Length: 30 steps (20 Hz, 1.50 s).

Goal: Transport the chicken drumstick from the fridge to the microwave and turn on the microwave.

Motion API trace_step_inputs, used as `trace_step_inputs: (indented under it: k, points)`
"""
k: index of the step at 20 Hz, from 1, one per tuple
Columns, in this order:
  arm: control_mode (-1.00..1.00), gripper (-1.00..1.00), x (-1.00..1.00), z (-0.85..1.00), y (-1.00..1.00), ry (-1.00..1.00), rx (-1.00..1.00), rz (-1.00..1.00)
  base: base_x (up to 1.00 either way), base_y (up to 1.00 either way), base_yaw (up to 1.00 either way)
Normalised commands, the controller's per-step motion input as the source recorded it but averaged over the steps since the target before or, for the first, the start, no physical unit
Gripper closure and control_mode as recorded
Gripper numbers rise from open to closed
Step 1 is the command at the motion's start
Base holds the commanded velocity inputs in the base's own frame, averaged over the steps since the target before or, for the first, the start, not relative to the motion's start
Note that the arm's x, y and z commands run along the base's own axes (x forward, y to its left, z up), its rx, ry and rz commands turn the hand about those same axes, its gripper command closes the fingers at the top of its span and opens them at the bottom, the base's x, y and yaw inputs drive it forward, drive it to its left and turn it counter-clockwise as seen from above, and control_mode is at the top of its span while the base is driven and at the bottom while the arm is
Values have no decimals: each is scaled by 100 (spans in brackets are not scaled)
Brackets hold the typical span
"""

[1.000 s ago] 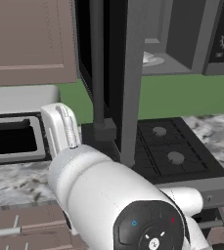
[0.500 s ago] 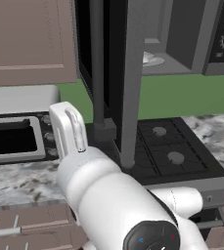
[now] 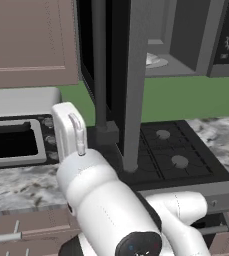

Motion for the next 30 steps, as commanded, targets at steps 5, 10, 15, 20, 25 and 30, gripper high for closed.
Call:
trace_step_inputs:
  k: [5, 10, 15, 20, 25, 30]
  points:
    - [-100, -100, 20, 0, 19, -8, 12, -8, 0, 0, 0]
    - [-100, -100, 8, 0, 30, -2, 17, -19, 0, 0, 0]
    - [-100, -100, 7, 1, 19, 0, 18, -22, 0, 0, 0]
    - [-100, -100, 1, 0, 0, -3, 17, -13, 0, 0, 0]
    - [-100, -100, -13, 0, 4, -8, 17, -9, 0, 0, 0]
    - [-100, -100, -27, 0, -1, -10, 17, -8, 0, 0, 0]
